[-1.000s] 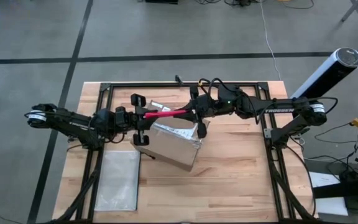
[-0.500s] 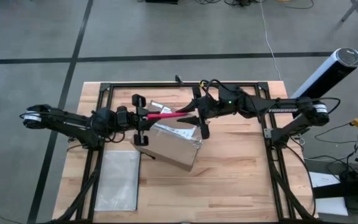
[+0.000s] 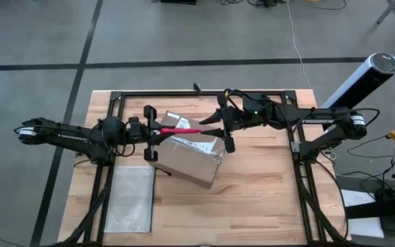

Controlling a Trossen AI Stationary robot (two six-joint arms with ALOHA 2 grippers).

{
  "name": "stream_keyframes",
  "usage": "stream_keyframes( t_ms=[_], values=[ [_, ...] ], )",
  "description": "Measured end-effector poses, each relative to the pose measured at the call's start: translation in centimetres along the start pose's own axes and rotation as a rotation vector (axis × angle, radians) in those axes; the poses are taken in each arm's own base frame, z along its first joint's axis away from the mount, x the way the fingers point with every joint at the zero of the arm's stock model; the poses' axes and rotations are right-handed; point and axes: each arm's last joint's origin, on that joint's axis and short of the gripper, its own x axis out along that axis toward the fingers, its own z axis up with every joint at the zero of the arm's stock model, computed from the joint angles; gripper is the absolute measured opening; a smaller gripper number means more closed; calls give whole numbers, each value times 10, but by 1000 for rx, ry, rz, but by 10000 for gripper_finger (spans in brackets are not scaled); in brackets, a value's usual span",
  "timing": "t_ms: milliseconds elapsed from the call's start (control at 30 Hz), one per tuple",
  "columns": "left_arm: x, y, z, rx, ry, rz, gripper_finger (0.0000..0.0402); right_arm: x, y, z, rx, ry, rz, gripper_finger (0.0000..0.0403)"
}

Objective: Unpack boxes

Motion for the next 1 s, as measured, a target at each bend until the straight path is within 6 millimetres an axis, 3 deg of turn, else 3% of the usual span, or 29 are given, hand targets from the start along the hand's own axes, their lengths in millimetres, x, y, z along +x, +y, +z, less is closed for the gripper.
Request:
stream_keyframes(
  t_ms=[300, 500, 733, 1000],
  values=[
    [-9, 0, -3, -10, 104, -26, 36, 10, -1, -13, 46, 84, 5, 117],
    [-7, -1, -4, -12, 139, -32, 36, 29, -4, -27, 53, 122, 9, 127],
    [1, -2, -7, -16, 241, -59, 36, 47, -7, -37, 52, 118, 8, 129],
    [18, -3, -8, -5, 347, -78, 36, 53, -8, -42, 64, 133, 13, 119]
  ],
)
